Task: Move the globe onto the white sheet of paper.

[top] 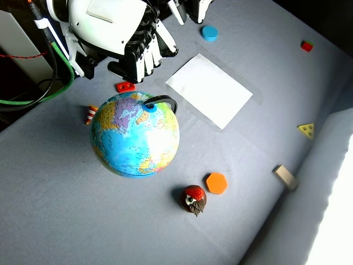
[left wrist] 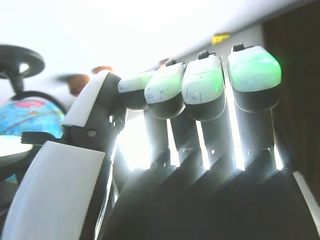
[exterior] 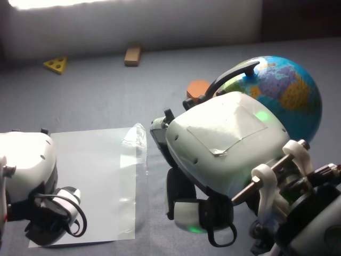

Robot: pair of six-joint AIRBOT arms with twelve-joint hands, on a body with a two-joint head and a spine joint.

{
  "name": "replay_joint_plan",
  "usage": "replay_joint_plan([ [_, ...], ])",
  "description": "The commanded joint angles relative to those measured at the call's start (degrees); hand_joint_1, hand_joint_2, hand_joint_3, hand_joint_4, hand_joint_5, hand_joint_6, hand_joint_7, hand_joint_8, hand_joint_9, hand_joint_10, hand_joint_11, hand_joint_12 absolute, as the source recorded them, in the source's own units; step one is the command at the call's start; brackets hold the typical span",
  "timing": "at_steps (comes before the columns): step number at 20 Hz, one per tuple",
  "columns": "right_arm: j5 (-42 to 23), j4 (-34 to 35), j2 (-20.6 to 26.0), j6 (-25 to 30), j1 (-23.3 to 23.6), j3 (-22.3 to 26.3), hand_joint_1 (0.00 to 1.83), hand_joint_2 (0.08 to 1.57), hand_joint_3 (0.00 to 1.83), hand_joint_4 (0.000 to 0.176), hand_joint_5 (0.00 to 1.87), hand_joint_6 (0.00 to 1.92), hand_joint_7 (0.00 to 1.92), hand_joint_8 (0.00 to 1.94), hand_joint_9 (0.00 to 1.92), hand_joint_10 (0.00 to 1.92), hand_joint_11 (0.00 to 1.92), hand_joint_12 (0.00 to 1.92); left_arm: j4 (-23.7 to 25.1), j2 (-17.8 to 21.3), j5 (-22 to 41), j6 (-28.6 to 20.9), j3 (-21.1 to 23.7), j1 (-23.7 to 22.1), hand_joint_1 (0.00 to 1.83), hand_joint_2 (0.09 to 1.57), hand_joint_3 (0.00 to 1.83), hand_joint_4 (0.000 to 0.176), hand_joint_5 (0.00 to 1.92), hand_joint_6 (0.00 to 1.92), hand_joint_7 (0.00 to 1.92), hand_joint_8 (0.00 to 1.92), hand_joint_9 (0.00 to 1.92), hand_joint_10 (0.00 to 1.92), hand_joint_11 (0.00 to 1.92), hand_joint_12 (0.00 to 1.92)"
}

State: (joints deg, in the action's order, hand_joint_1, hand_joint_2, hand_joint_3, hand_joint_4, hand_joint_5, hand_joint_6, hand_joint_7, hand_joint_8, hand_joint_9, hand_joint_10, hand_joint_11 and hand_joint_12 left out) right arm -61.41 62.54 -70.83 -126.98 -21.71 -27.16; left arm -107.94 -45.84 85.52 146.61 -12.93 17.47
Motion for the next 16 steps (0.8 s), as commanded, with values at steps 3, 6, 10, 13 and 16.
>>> replay_joint_plan([
  [3, -2.5, -4.9, 0.1, 0.2, 0.3, 0.6, 0.03, 1.09, 0.21, 0.000, 0.15, 0.19, 0.18, 0.09, 0.07, 0.17, 0.00, 0.39, 4.7, 0.1, 2.1, 0.2, -0.1, -0.7, 0.00, 1.12, 0.22, 0.025, 0.08, 0.09, 0.04, 0.04, 0.03, 0.05, 0.00, 0.04],
  [6, -2.4, -4.9, 0.4, 0.2, 0.3, 0.9, 0.02, 1.19, 0.01, 0.000, 0.21, 0.04, 0.21, 0.00, 0.12, 0.04, 0.00, 0.32, 4.7, 0.2, 2.1, 0.2, -0.1, -0.3, 0.00, 1.21, 0.02, 0.025, 0.11, 0.01, 0.05, 0.00, 0.04, 0.00, 0.00, 0.03],
  [10, -0.3, -4.9, 1.4, 0.6, 0.2, 1.4, 0.02, 1.20, 0.01, 0.000, 0.21, 0.02, 0.21, 0.00, 0.12, 0.03, 0.00, 0.27, 7.0, 0.8, 2.1, -2.4, -0.3, 2.3, 0.00, 1.21, 0.02, 0.025, 0.11, 0.01, 0.05, 0.00, 0.04, 0.01, 0.00, 0.03],
  [13, 5.7, -6.5, 4.6, 4.9, -0.3, 2.7, 0.00, 1.21, 0.00, 0.000, 0.19, 0.01, 0.20, 0.00, 0.13, 0.02, 0.00, 0.20, 12.3, 1.7, 2.0, -11.5, -0.2, 8.7, 0.00, 1.22, 0.01, 0.025, 0.11, 0.00, 0.05, 0.00, 0.04, 0.00, 0.00, 0.00],
  [16, 11.0, -20.2, 9.1, 15.4, -4.1, 3.5, 0.00, 1.20, 0.00, 0.000, 0.20, 0.01, 0.20, 0.00, 0.13, 0.02, 0.00, 0.20, 20.9, 1.9, 2.0, -18.8, 0.5, 16.3, 0.00, 1.22, 0.01, 0.025, 0.11, 0.00, 0.06, 0.00, 0.04, 0.00, 0.00, 0.00],
])
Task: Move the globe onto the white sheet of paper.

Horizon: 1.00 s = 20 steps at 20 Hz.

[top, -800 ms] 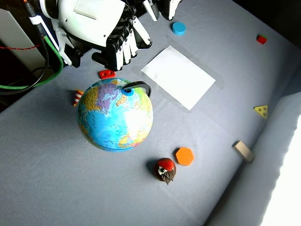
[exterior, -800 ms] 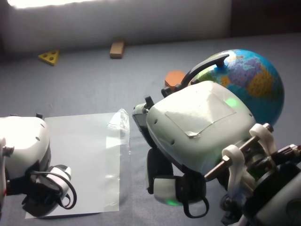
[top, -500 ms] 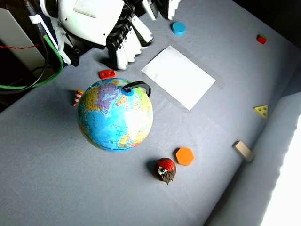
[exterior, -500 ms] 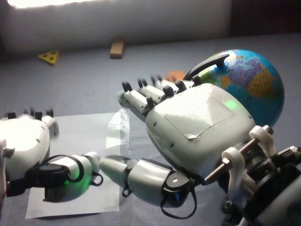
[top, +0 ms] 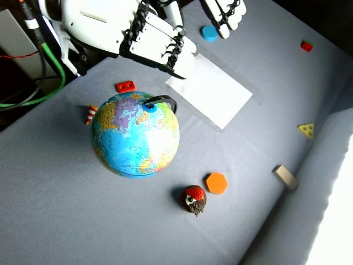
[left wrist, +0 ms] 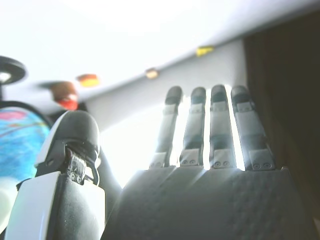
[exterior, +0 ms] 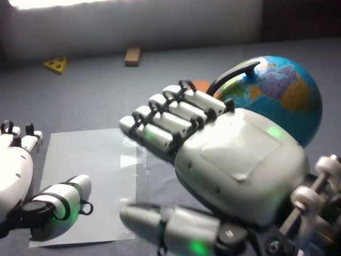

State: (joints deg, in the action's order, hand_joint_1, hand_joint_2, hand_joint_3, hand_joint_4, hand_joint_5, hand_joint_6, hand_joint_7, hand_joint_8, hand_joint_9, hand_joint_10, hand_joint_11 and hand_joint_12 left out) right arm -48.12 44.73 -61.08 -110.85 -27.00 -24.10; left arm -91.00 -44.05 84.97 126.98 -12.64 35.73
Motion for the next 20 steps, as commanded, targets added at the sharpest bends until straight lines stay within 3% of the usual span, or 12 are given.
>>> replay_joint_plan([
  [1, -1.9, -8.1, 0.8, 3.1, -0.6, 0.6, 0.00, 1.20, 0.00, 0.000, 0.20, 0.01, 0.20, 0.00, 0.13, 0.02, 0.00, 0.20, 7.1, 0.1, 2.6, -1.9, 0.5, 0.8, 0.00, 1.22, 0.01, 0.024, 0.11, 0.00, 0.06, 0.00, 0.04, 0.00, 0.00, 0.00],
  [4, 0.5, -23.4, 5.3, 13.1, -5.9, 0.3, 0.00, 1.20, 0.00, 0.000, 0.21, 0.01, 0.21, 0.00, 0.14, 0.02, 0.00, 0.23, 16.3, -0.6, 4.7, -7.8, 1.0, 8.6, 0.00, 1.22, 0.01, 0.024, 0.12, 0.00, 0.06, 0.00, 0.04, 0.00, 0.00, 0.00],
  [8, 1.3, -50.1, 10.2, 30.5, -12.8, -2.7, 0.00, 1.19, 0.00, 0.000, 0.22, 0.01, 0.21, 0.00, 0.15, 0.01, 0.00, 0.26, 22.2, -3.4, 9.4, -14.8, 1.4, 17.4, 0.00, 1.21, 0.01, 0.024, 0.11, 0.00, 0.06, 0.00, 0.04, 0.00, 0.00, 0.00],
  [9, 0.0, -58.9, 11.4, 38.6, -15.1, -4.8, 0.00, 1.19, 0.00, 0.000, 0.22, 0.01, 0.21, 0.00, 0.15, 0.01, 0.00, 0.26, 24.1, -5.1, 11.4, -16.0, 1.4, 20.2, 0.00, 1.21, 0.01, 0.024, 0.11, 0.00, 0.06, 0.00, 0.04, 0.00, 0.00, 0.00],
  [10, -3.7, -74.0, 12.6, 51.2, -17.8, -9.6, 0.00, 1.19, 0.00, 0.000, 0.22, 0.01, 0.21, 0.00, 0.15, 0.01, 0.00, 0.26, 27.6, -8.1, 15.2, -16.9, 1.1, 23.7, 0.00, 1.21, 0.01, 0.025, 0.11, 0.00, 0.05, 0.00, 0.04, 0.00, 0.00, 0.00],
  [13, -8.0, -82.6, 13.1, 58.6, -20.1, -14.4, 0.00, 1.19, 0.00, 0.000, 0.23, 0.01, 0.22, 0.00, 0.15, 0.01, 0.00, 0.34, 30.9, -10.5, 16.1, -16.9, 0.5, 26.2, 0.00, 1.21, 0.01, 0.025, 0.12, 0.00, 0.05, 0.00, 0.04, 0.00, 0.01, 0.00],
  [17, -9.4, -87.1, 13.4, 65.6, -21.5, -20.2, 0.00, 1.18, 0.00, 0.000, 0.21, 0.00, 0.17, 0.00, 0.13, 0.00, 0.00, 0.40, 33.4, -11.9, 16.1, -17.3, -0.5, 29.5, 0.00, 1.22, 0.01, 0.026, 0.10, 0.00, 0.02, 0.00, 0.02, 0.00, 0.00, 0.00],
  [20, -14.0, -92.3, 14.2, 68.7, -24.4, -24.3, 0.00, 1.18, 0.00, 0.000, 0.21, 0.00, 0.18, 0.00, 0.15, 0.01, 0.00, 0.35, 34.1, -12.1, 16.1, -19.9, -1.6, 31.8, 0.00, 1.22, 0.01, 0.025, 0.10, 0.00, 0.03, 0.00, 0.02, 0.00, 0.00, 0.00],
])
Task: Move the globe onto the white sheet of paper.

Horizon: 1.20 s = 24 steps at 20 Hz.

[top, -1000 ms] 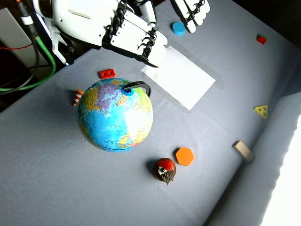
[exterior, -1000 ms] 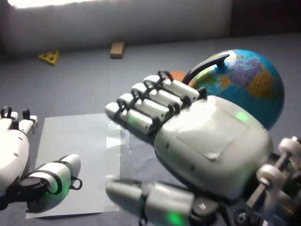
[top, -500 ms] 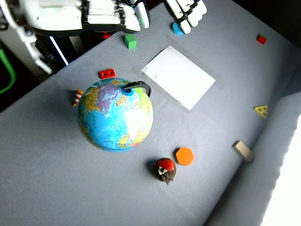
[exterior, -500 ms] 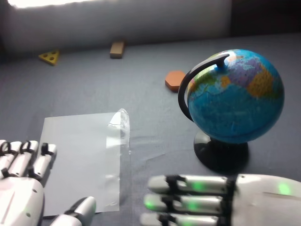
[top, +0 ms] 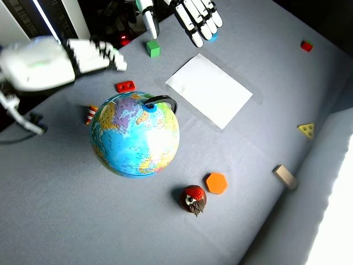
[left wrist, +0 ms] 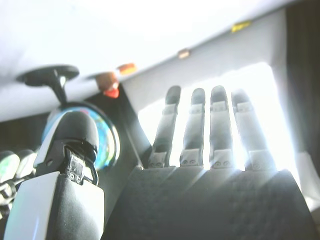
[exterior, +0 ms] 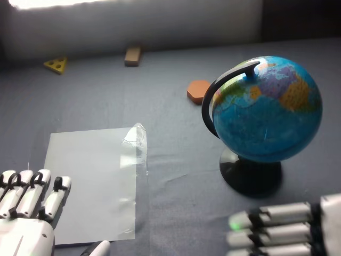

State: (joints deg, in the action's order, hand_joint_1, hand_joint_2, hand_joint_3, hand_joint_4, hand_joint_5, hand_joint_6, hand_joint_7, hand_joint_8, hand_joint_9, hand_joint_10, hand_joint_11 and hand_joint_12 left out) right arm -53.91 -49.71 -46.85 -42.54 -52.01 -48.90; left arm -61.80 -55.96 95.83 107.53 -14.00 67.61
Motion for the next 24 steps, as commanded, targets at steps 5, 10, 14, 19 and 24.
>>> replay_joint_plan([
  [5, -7.8, 1.9, -0.5, 3.4, -2.4, -5.5, 0.00, 1.18, 0.00, 0.000, 0.24, 0.01, 0.23, 0.01, 0.16, 0.01, 0.00, 0.50, 5.8, -0.2, 5.2, -1.8, -1.8, 2.1, 0.00, 1.22, 0.01, 0.026, 0.11, 0.00, 0.04, 0.01, 0.03, 0.01, 0.00, 0.00],
  [10, -4.0, -0.9, -3.0, 10.1, -1.0, -14.0, 0.00, 1.18, 0.00, 0.000, 0.23, 0.01, 0.21, 0.00, 0.17, 0.01, 0.00, 0.50, 6.5, -1.1, 5.2, -2.4, -3.1, 3.0, 0.00, 1.22, 0.00, 0.025, 0.11, 0.00, 0.04, 0.00, 0.03, 0.00, 0.00, 0.00],
  [14, -0.8, -5.5, -6.1, 15.6, 2.0, -20.5, 0.00, 1.18, 0.00, 0.000, 0.23, 0.00, 0.21, 0.00, 0.18, 0.01, 0.00, 0.52, 6.1, -1.5, 5.2, -3.6, -4.0, 3.2, 0.00, 1.22, 0.00, 0.026, 0.10, 0.00, 0.03, 0.00, 0.03, 0.00, 0.00, 0.00],
  [19, -0.7, -5.6, -8.1, 19.0, 6.0, -25.2, 0.00, 1.18, 0.00, 0.000, 0.23, 0.01, 0.22, 0.00, 0.18, 0.01, 0.00, 0.53, 6.0, -3.0, 4.7, -4.7, -5.1, 3.4, 0.00, 1.22, 0.00, 0.024, 0.09, 0.00, 0.01, 0.00, 0.02, 0.00, 0.00, 0.00],
  [24, 4.3, -5.5, -11.2, 19.6, 9.3, -28.6, 0.00, 1.18, 0.00, 0.000, 0.24, 0.01, 0.22, 0.00, 0.18, 0.01, 0.00, 0.46, 6.3, -5.0, 4.6, -5.1, -6.9, 3.7, 0.00, 1.22, 0.00, 0.017, 0.08, 0.00, 0.00, 0.00, 0.01, 0.00, 0.00, 0.00],
])
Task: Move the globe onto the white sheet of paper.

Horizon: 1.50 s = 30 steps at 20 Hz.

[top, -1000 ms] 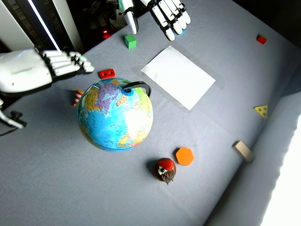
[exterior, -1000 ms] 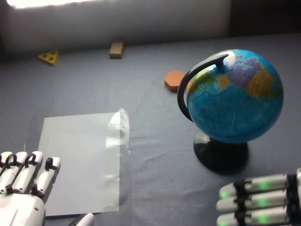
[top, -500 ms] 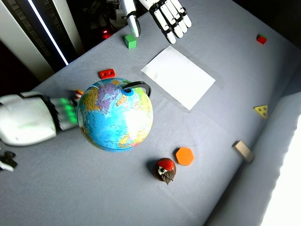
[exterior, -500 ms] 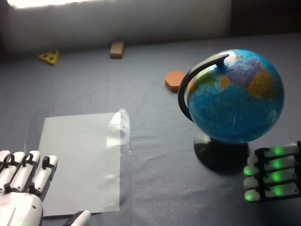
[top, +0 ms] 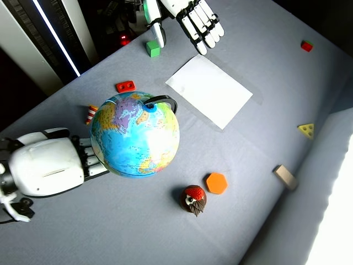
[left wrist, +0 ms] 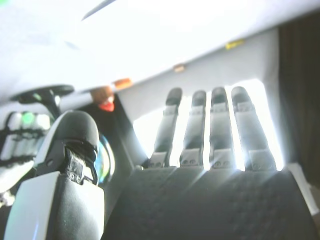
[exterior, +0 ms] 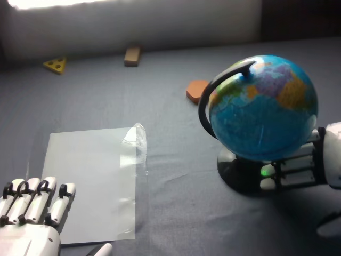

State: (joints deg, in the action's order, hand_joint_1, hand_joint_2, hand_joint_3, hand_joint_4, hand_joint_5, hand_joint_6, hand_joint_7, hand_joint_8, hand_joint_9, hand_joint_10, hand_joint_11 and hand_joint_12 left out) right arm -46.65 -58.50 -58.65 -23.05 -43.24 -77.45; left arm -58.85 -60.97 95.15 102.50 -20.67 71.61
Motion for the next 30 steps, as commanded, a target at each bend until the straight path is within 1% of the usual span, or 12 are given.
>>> replay_joint_plan([
  [1, -2.7, 3.3, 0.1, 0.8, 0.9, -0.9, 0.00, 1.18, 0.00, 0.000, 0.24, 0.01, 0.22, 0.00, 0.18, 0.01, 0.00, 0.46, 3.3, -0.2, 5.2, -0.4, -0.5, 0.1, 0.00, 1.22, 0.00, 0.017, 0.08, 0.00, 0.00, 0.00, 0.02, 0.00, 0.00, 0.00],
  [3, -2.5, 3.3, -0.5, 1.3, 1.3, -2.0, 0.00, 1.18, 0.00, 0.000, 0.25, 0.01, 0.22, 0.00, 0.18, 0.01, 0.00, 0.45, 3.3, -0.6, 4.5, -1.1, -1.2, 0.3, 0.00, 1.22, 0.00, 0.017, 0.08, 0.00, 0.00, 0.00, 0.01, 0.00, 0.00, 0.00],
  [5, -2.5, 3.3, -1.0, 1.2, 1.7, -2.7, 0.00, 1.18, 0.00, 0.000, 0.25, 0.01, 0.23, 0.01, 0.19, 0.01, 0.00, 0.45, 3.3, -0.6, 3.5, -1.3, -1.8, 0.4, 0.00, 1.22, 0.00, 0.008, 0.08, 0.00, 0.00, 0.00, 0.01, 0.00, 0.00, 0.00],
  [7, -2.0, 3.3, -1.4, 1.2, 2.1, -3.2, 0.00, 1.18, 0.00, 0.000, 0.25, 0.01, 0.23, 0.01, 0.19, 0.01, 0.00, 0.45, 3.3, -0.7, 2.4, -1.6, -2.5, 0.6, 0.00, 1.22, 0.00, 0.007, 0.08, 0.00, 0.00, 0.00, 0.01, 0.00, 0.00, 0.00],
  [9, -0.8, 3.2, -2.6, 1.0, 2.6, -4.0, 0.00, 1.18, 0.00, 0.000, 0.24, 0.00, 0.21, 0.00, 0.17, 0.00, 0.00, 0.38, 2.9, -1.1, 1.3, -3.7, -3.7, 1.6, 0.00, 1.21, 0.00, 0.007, 0.06, 0.00, 0.00, 0.00, 0.01, 0.00, 0.00, 0.00],
  [10, -0.1, 2.3, -3.0, 1.1, 2.7, -4.1, 0.00, 1.18, 0.00, 0.000, 0.24, 0.00, 0.21, 0.00, 0.17, 0.00, 0.00, 0.37, 2.7, -0.9, 0.1, -4.3, -4.0, 1.7, 0.00, 1.21, 0.00, 0.001, 0.06, 0.00, 0.00, 0.00, 0.00, 0.00, 0.00, 0.00],
  [15, 1.5, -2.9, -4.8, 2.1, 3.5, -4.0, 0.00, 1.18, 0.00, 0.000, 0.25, 0.01, 0.23, 0.00, 0.20, 0.01, 0.00, 0.45, 2.4, -1.0, -2.1, -5.8, -5.1, 1.7, 0.00, 1.21, 0.00, 0.000, 0.08, 0.01, 0.01, 0.00, 0.01, 0.00, 0.00, 0.00],
  [20, 7.4, -5.2, -7.0, 4.4, 6.9, -2.6, 0.00, 1.18, 0.00, 0.000, 0.24, 0.00, 0.23, 0.00, 0.20, 0.01, 0.00, 0.50, 1.9, -1.7, -3.7, -6.6, -6.2, 1.3, 0.00, 1.21, 0.00, 0.000, 0.07, 0.00, 0.01, 0.00, 0.02, 0.00, 0.00, 0.00],
  [23, 14.5, -5.2, -8.7, 4.2, 9.1, -1.0, 0.00, 1.18, 0.00, 0.000, 0.24, 0.00, 0.23, 0.00, 0.20, 0.01, 0.00, 0.53, 2.3, -2.0, -3.8, -7.0, -6.9, 1.2, 0.00, 1.21, 0.00, 0.000, 0.07, 0.00, 0.01, 0.00, 0.02, 0.00, 0.00, 0.00],
  [25, 20.7, -4.4, -10.6, 2.5, 10.2, -0.9, 0.00, 1.18, 0.00, 0.000, 0.25, 0.00, 0.24, 0.00, 0.21, 0.01, 0.00, 0.53, 2.3, -2.4, -3.8, -7.8, -7.4, 1.1, 0.00, 1.21, 0.00, 0.000, 0.07, 0.00, 0.01, 0.00, 0.02, 0.00, 0.00, 0.00],
  [26, 22.0, -3.1, -11.0, 0.7, 10.2, -1.0, 0.00, 1.19, 0.00, 0.000, 0.25, 0.00, 0.24, 0.00, 0.21, 0.01, 0.00, 0.53, 2.2, -2.6, -3.8, -7.8, -7.5, 1.0, 0.00, 1.21, 0.00, 0.000, 0.08, 0.00, 0.02, 0.01, 0.02, 0.00, 0.00, 0.00],
  [30, 22.7, -0.1, -12.5, -2.2, 10.9, -1.1, 0.00, 1.19, 0.00, 0.000, 0.24, 0.00, 0.24, 0.00, 0.21, 0.01, 0.00, 0.59, 1.9, -3.2, -4.5, -8.3, -8.0, 1.0, 0.00, 1.21, 0.00, 0.000, 0.08, 0.01, 0.02, 0.00, 0.02, 0.00, 0.00, 0.00],
])
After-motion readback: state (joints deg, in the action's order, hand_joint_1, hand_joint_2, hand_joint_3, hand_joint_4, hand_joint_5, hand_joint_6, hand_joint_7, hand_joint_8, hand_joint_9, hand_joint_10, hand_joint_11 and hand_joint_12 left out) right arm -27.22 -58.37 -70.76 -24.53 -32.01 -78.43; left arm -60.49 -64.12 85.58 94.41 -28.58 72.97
